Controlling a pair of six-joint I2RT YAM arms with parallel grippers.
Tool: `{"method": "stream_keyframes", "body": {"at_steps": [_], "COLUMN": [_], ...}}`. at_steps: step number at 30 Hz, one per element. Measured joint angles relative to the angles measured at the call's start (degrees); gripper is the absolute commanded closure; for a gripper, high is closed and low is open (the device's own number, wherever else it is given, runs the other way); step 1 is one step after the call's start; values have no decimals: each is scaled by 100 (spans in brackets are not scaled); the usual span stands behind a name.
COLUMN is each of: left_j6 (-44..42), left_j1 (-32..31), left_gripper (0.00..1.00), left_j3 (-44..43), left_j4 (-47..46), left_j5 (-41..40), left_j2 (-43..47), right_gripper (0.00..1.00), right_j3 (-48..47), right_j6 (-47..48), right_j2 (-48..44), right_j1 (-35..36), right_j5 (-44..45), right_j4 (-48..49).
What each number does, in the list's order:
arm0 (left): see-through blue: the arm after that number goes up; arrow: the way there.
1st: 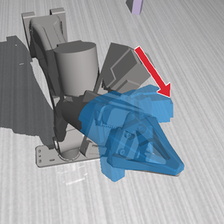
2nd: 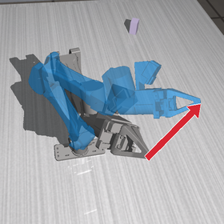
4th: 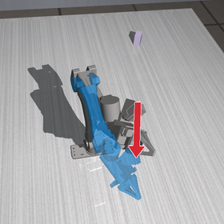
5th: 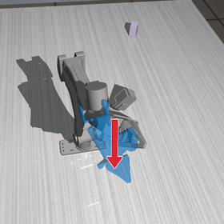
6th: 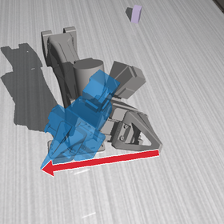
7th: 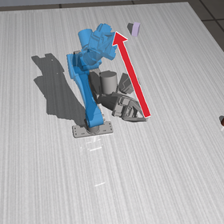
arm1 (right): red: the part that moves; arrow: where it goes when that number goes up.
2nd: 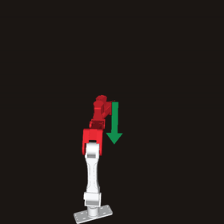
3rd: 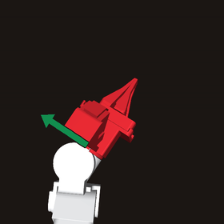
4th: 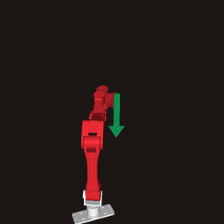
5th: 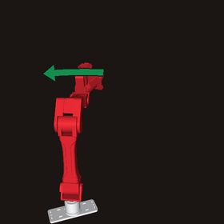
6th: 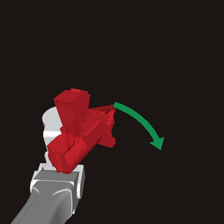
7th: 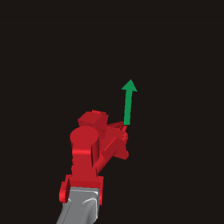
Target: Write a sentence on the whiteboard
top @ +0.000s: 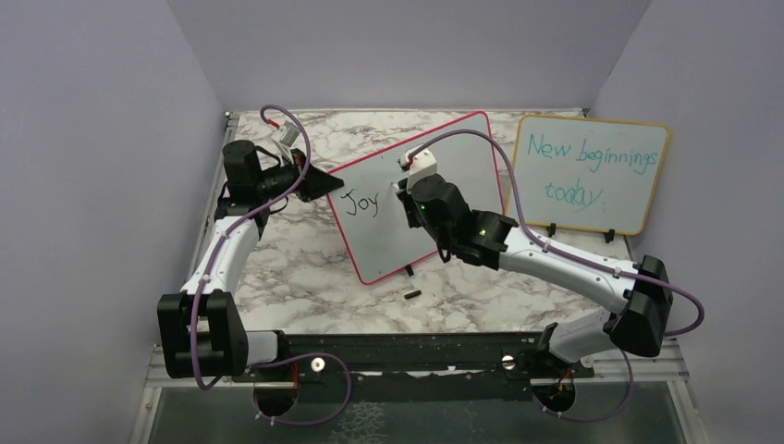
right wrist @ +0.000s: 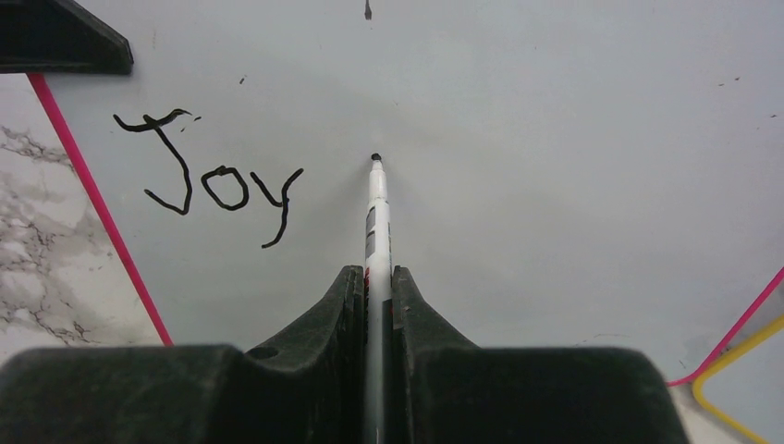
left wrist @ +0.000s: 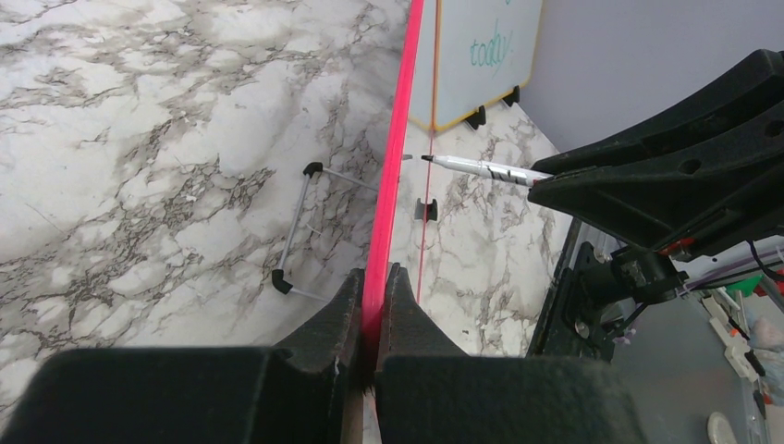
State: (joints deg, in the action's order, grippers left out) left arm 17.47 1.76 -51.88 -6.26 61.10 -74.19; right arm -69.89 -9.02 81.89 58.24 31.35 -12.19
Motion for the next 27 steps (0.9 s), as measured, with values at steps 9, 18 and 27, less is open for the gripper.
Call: {"method": "stream_keyframes", "body": {"at_steps": [9,18,27], "left_j6": [-15,-17,-17], "left_j1": [0,0,0], "left_gripper": [100,100,100], "left_j3": [-9,-13,-13], "left_j4": [24,37,37], "left_j5": [0,0,0], "left_j2": [0,0,0], "right_gripper": [99,100,100], "right_j3": [66,76,76], "right_j6": [-61,-127,-146], "right_j2": [-208,-201,-144], "right_j1": [-22,-22,-22], "right_j5": [-72,-129,-133], "right_j4": [-61,-105,-105]}}
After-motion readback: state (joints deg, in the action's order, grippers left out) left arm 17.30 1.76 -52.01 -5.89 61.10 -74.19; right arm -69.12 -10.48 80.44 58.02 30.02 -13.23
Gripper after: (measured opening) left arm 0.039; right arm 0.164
